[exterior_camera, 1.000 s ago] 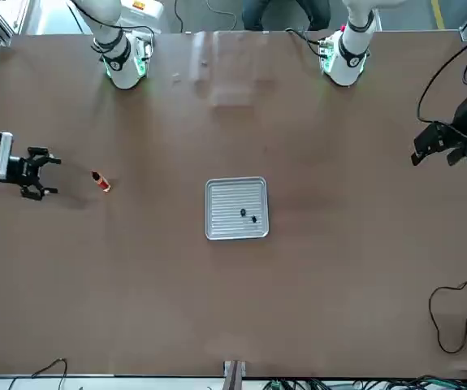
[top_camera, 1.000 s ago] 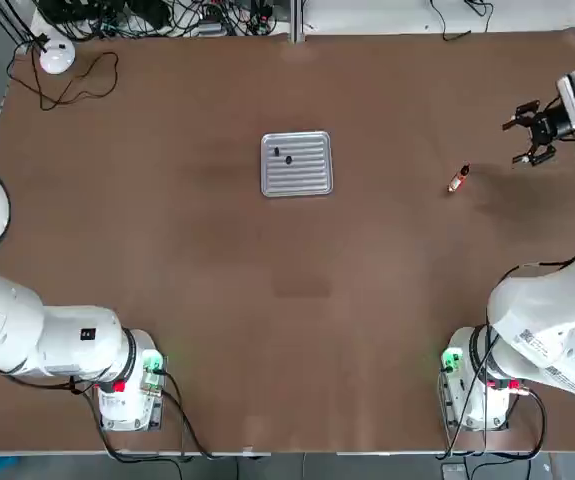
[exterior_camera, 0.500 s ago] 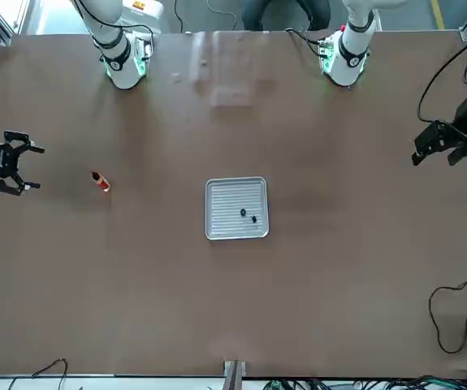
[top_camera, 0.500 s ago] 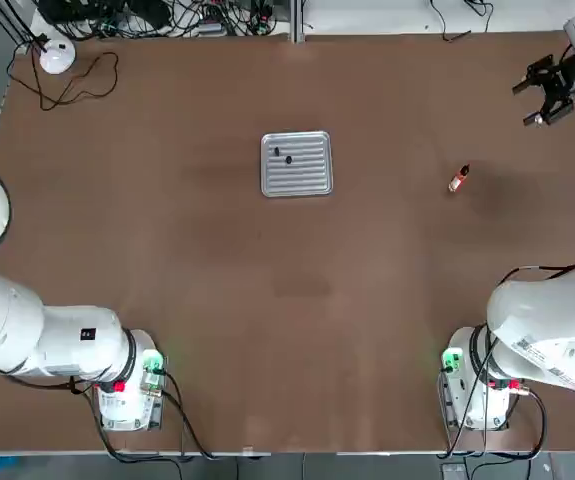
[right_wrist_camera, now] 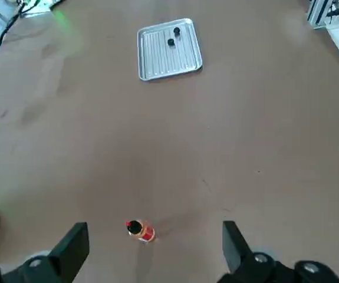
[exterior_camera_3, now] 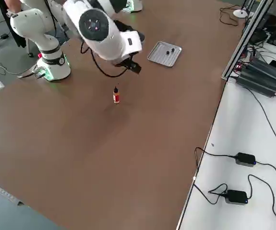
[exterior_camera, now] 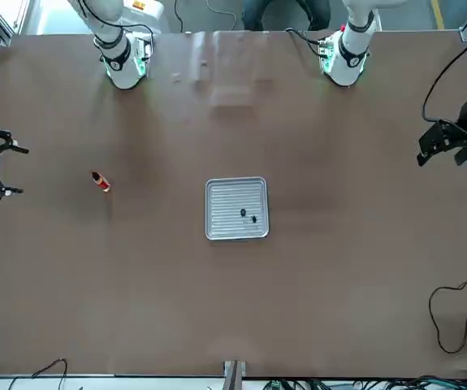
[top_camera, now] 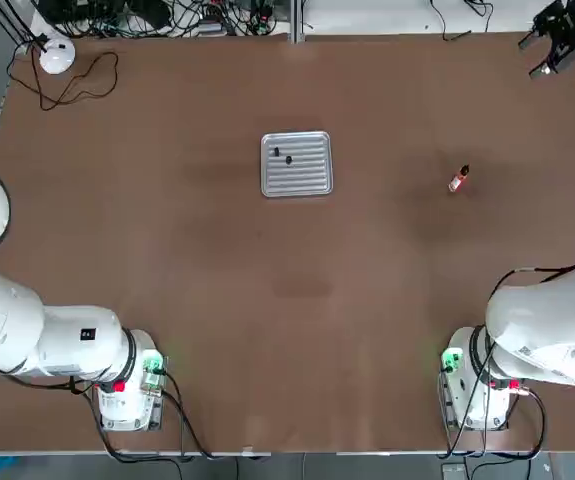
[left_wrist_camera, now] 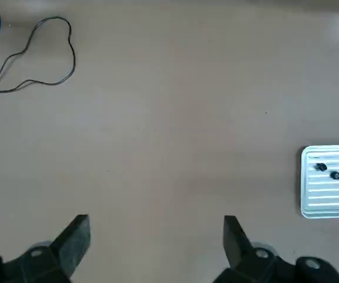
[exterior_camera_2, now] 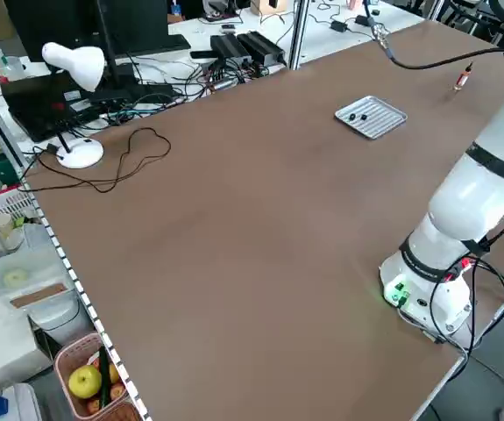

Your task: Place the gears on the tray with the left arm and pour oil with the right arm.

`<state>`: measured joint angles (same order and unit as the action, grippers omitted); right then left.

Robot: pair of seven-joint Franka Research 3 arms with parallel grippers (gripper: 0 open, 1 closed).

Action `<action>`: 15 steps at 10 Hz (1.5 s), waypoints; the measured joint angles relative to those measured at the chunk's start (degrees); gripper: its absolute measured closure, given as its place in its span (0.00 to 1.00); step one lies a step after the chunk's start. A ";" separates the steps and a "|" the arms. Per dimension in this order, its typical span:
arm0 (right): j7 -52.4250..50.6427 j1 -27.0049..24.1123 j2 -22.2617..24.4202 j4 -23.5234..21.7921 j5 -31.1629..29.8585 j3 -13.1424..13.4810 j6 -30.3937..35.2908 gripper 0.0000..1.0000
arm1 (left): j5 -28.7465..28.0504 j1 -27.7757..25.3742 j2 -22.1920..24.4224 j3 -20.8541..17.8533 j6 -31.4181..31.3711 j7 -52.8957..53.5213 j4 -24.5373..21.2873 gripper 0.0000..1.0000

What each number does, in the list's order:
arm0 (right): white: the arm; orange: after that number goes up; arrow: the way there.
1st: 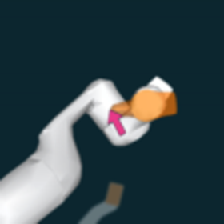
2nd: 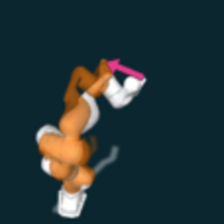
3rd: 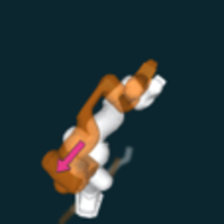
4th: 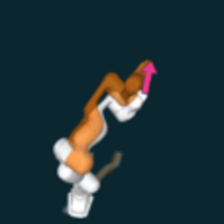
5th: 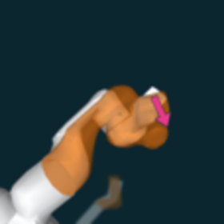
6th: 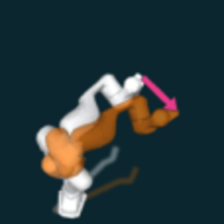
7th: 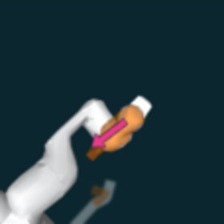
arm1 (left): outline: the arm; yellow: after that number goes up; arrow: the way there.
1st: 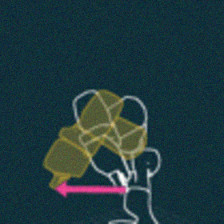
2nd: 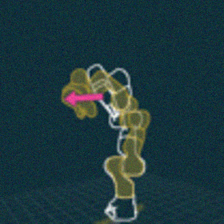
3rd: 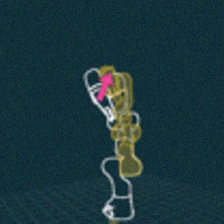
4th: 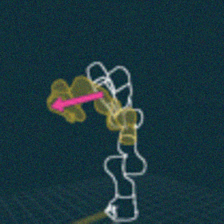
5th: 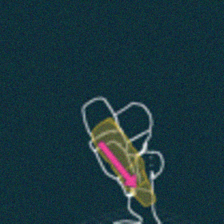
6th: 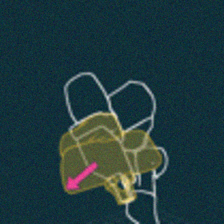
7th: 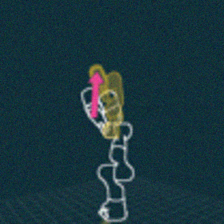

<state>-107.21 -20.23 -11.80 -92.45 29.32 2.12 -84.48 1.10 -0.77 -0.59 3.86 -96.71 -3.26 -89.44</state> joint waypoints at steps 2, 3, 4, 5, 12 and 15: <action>7.45 3.57 1.78 0.89 -4.62 -0.03 -0.93 0.00 | 0.00 0.01 -0.01 0.01 0.00 0.00 0.02 0.00; 11.80 4.65 2.08 1.35 -5.61 0.02 -1.08 0.00 | 0.00 0.03 -0.02 0.02 0.00 0.01 0.03 0.00; 17.20 5.66 2.41 1.60 -6.65 0.04 -1.32 0.00 | 0.00 0.10 -0.02 0.03 0.00 0.01 0.03 0.00; 23.29 7.01 2.78 1.84 -7.75 0.24 -1.44 0.00 | 0.00 0.14 -0.02 0.04 0.00 0.02 0.03 0.00; 60.20 20.25 4.55 5.20 -13.37 9.17 -0.57 0.00 | -0.01 -0.11 -0.04 -0.09 0.00 0.04 0.09 0.00; 81.82 20.36 6.24 9.71 -16.89 8.07 6.00 0.00 | -0.01 -0.16 -0.05 -0.12 0.00 0.07 0.10 0.00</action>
<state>-25.39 0.14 -5.56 -82.74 12.43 10.20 -78.47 1.10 -0.93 -0.64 3.74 -96.71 -3.20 -89.35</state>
